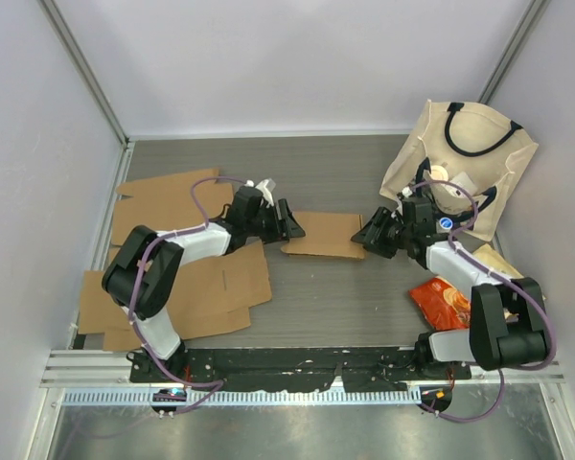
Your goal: Fold the paper box
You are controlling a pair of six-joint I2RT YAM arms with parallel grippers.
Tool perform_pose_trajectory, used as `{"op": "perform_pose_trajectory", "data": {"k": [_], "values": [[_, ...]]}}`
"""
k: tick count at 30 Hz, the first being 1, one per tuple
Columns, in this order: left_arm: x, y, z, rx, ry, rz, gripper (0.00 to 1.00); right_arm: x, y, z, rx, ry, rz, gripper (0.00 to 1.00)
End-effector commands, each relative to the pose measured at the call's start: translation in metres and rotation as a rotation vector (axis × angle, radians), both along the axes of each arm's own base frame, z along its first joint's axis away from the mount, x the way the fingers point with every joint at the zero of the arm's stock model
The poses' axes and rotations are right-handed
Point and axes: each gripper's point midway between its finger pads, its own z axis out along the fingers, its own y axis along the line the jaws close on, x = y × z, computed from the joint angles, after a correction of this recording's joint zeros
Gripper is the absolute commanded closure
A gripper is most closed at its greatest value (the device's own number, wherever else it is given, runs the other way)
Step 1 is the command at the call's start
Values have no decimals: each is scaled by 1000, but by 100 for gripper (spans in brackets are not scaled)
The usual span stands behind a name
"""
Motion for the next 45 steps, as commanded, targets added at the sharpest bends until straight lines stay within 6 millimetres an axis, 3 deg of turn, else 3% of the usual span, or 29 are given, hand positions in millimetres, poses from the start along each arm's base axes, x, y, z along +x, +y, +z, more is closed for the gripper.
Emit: {"op": "perform_pose_trajectory", "data": {"k": [1, 5, 9, 14, 17, 22, 24, 34, 42, 45], "values": [[-4, 6, 24, 81, -80, -46, 37, 2, -23, 34, -207, -117, 58, 45], [-3, 5, 28, 110, -89, -82, 37, -2, -31, 36, -287, -121, 106, 43], [-5, 7, 21, 120, -70, -75, 39, 9, -23, 32, -239, -133, 92, 43], [-6, 12, 16, 136, -65, -58, 41, 17, -22, 5, -239, -100, 92, 46], [-5, 19, 20, 152, -95, -34, 38, 13, -24, -12, -244, -69, 76, 50], [0, 21, 8, 164, -77, -37, 35, 10, -26, -25, -247, -54, 55, 57], [0, 19, -7, 158, -25, -53, 43, 9, -28, -29, -254, -49, 50, 58], [-6, 18, -41, 139, 14, -45, 74, 11, -27, -35, -247, -69, 49, 71], [-6, 25, -41, 180, -11, -43, 84, 7, -28, -43, -250, -42, 49, 83], [-6, 20, -31, 145, -12, -49, 74, 9, -26, -38, -236, -50, 48, 82]]}}
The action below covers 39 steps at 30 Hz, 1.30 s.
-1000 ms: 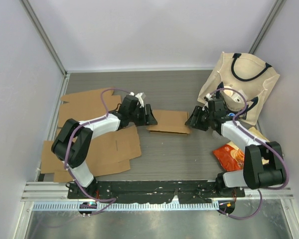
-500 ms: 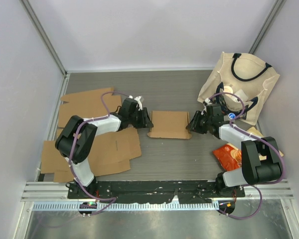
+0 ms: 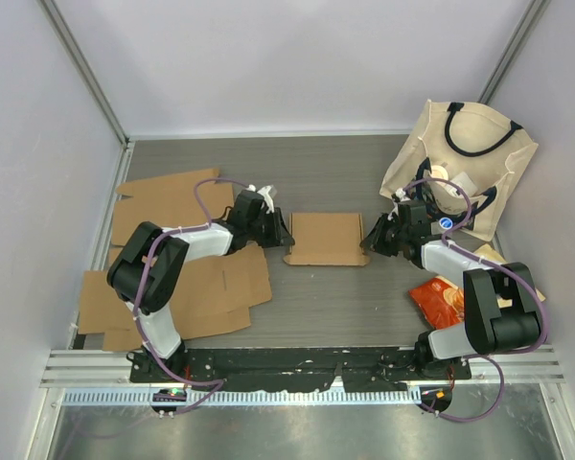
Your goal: Fold the paper box
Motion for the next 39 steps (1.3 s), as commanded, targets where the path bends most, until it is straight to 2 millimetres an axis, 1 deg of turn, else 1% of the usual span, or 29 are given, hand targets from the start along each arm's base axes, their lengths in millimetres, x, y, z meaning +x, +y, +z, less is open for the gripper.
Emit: {"op": "perform_pose_trajectory", "data": {"k": [1, 2, 3, 4, 5, 6, 7, 8, 11, 13, 14, 17, 19, 20, 21, 23, 27, 31, 32, 34, 37, 38, 39], "values": [[1, 3, 3, 5, -18, -4, 66, -2, -1, -6, 4, 26, -22, 80], [1, 2, 8, -8, -22, 0, 62, 0, 1, -3, 13, 19, -20, 74], [2, 0, 12, -21, -28, 5, 60, 1, 1, 0, 19, 14, -23, 72], [3, 1, 13, -25, -30, 10, 55, 3, 2, 5, 26, 3, -26, 70], [4, 1, 18, -31, -38, 12, 53, 4, 3, 7, 34, 0, -29, 67], [4, 1, 19, -36, -38, 14, 51, 4, 4, 7, 39, 3, -28, 66], [6, 3, 19, -38, -37, 22, 47, 10, 5, 9, 44, -18, -26, 65], [8, 4, 20, -41, -37, 27, 46, 12, 5, 9, 44, -21, -26, 65], [10, 6, 17, -56, -17, 38, 43, 16, 6, 1, 41, -8, -26, 65], [13, 8, 15, -83, 3, 57, 42, 15, 5, -4, 37, 4, -35, 68], [13, 9, 15, -94, 6, 63, 41, 15, 4, -5, 34, 8, -39, 72], [17, 10, 18, -132, 13, 76, 36, 10, 0, -11, 29, 19, -65, 82], [18, 9, 18, -142, 21, 76, 35, 6, -3, -14, 26, 27, -74, 85], [17, 8, 18, -154, 32, 76, 34, 5, -3, -14, 30, 30, -75, 88], [19, 6, 20, -168, 31, 75, 32, 2, -5, -18, 32, 39, -81, 88], [17, 3, 20, -191, 51, 73, 31, 2, -12, -21, 42, 55, -104, 92], [15, -1, 22, -229, 59, 68, 30, 0, -20, -25, 42, 68, -122, 95], [16, -9, 23, -278, 74, 53, 30, -1, -22, -27, 26, 68, -117, 96], [19, -12, 26, -300, 63, 54, 30, -1, -22, -27, 26, 68, -115, 96], [19, -19, 35, -352, 72, 39, 30, -1, -19, -26, 40, 63, -106, 96], [19, -28, 40, -412, 95, 22, 33, 1, -17, -24, 55, 59, -100, 96], [20, -31, 45, -438, 82, 14, 35, 2, -16, -22, 55, 54, -97, 96], [19, -31, 44, -455, 95, 17, 42, 4, -16, -20, 55, 45, -93, 96]]}}
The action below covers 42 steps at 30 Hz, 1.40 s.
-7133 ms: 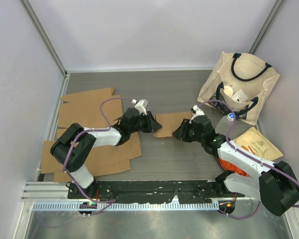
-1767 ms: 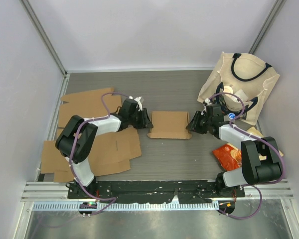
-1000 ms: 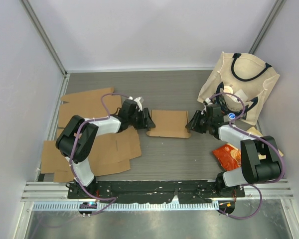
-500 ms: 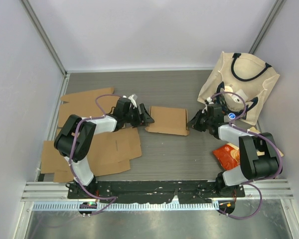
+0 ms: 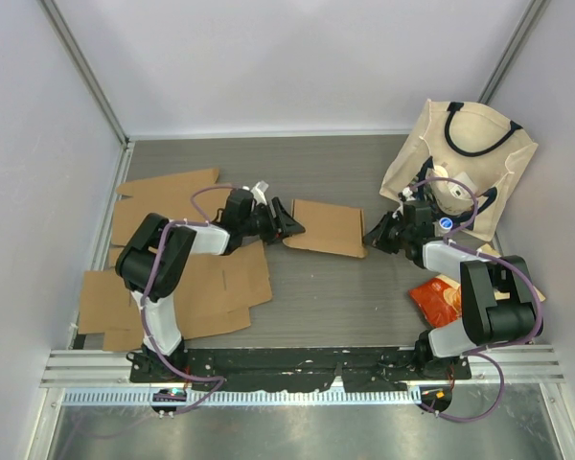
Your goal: Fold the paper box
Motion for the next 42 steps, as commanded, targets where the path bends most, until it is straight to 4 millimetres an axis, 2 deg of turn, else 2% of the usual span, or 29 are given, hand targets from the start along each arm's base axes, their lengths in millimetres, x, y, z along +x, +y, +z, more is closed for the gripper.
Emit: {"op": "perform_pose_trajectory", "data": {"k": [1, 2, 5, 8, 9, 10, 11, 12, 13, 14, 15, 16, 17, 19, 20, 21, 23, 24, 25, 27, 30, 32, 37, 41, 42], "values": [[1, -18, 29, -175, -6, -26, 46, -13, -8, -18, -25, 76, -24, 96], [0, -18, 32, -203, -16, -23, 52, -11, -9, -16, -28, 69, -25, 96], [-6, -17, 38, -256, 12, -8, 63, -7, -7, -7, -28, 48, -18, 94], [-10, -12, 44, -268, 26, 17, 68, -6, -8, 5, -65, 16, -18, 88], [-10, -9, 45, -266, 29, 27, 69, 0, -8, 20, -78, -25, -19, 85], [-9, -6, 55, -271, 14, 37, 69, -10, -11, 19, -119, 7, 0, 78], [-11, -1, 51, -257, 45, 51, 71, -9, -14, 23, -194, -8, -15, 73], [-9, 4, 53, -254, 58, 70, 73, -4, -13, 41, -243, -53, -10, 67], [-9, 7, 54, -249, 81, 76, 74, -12, -17, 53, -307, -64, -15, 56], [-13, 10, 60, -250, 100, 74, 74, -13, -15, 65, -416, -117, -5, 49], [-13, 14, 63, -256, 116, 88, 74, -10, -10, 85, -454, -170, 4, 37], [-17, 18, 60, -241, 160, 98, 74, -15, -4, 100, -489, -207, 31, 35], [-20, 21, 71, -247, 155, 96, 74, -22, 22, 116, -542, -289, 140, 34], [-27, 25, 71, -208, 206, 104, 74, -35, 49, 141, -556, -399, 228, 31], [-30, 28, 77, -197, 212, 105, 74, -48, 76, 154, -565, -470, 326, 30], [-35, 29, 78, -180, 219, 90, 74, -58, 93, 165, -562, -529, 397, 27], [-44, 33, 83, -159, 277, 88, 74, -75, 119, 183, -589, -635, 521, 26], [-50, 33, 85, -159, 310, 74, 75, -91, 137, 186, -623, -690, 599, 25], [-55, 34, 86, -150, 356, 69, 76, -93, 145, 179, -657, -694, 640, 25], [-66, 39, 91, -142, 423, 66, 78, -98, 156, 180, -721, -722, 713, 25], [-70, 44, 103, -152, 423, 81, 78, -102, 173, 170, -774, -737, 811, 27], [-73, 47, 102, -167, 457, 103, 78, -102, 182, 164, -797, -733, 852, 28], [-82, 48, 100, -208, 522, 111, 79, -107, 189, 154, -856, -739, 898, 30], [-88, 48, 101, -241, 586, 105, 79, -95, 173, 141, -1015, -743, 817, 32], [-89, 46, 101, -247, 596, 97, 79, -93, 174, 143, -1040, -764, 784, 32]]}}
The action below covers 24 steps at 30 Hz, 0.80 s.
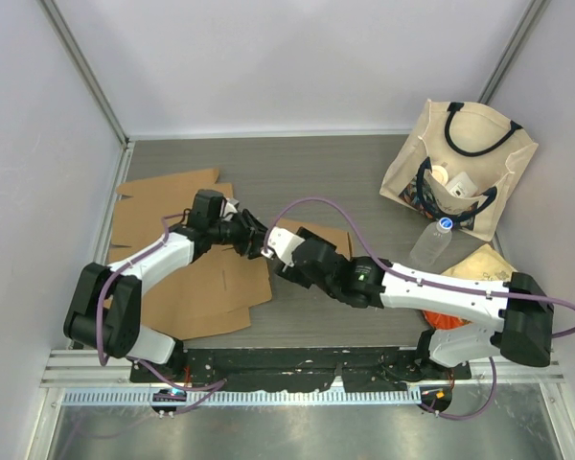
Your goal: Fold the paper box
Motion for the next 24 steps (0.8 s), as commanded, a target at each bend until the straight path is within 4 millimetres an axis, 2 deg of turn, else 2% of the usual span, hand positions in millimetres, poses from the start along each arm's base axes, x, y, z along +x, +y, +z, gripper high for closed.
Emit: {"op": "perform_pose_trajectory", "data": {"k": [1, 11, 14, 19, 24], "values": [[-14, -3, 13, -89, 80, -37, 79, 23, -12, 16, -64, -211, -127, 33], [-20, -2, 11, -124, 132, -46, 80, 18, -11, 7, -84, -231, -88, 34], [-21, -1, 9, -124, 142, -46, 80, 12, -4, 1, -64, -191, -42, 32], [-23, -2, 15, -136, 145, -55, 80, 16, -10, -8, -99, -202, -66, 32], [-25, -1, 17, -137, 145, -53, 80, 26, -11, -3, -78, -270, -110, 32]]}}
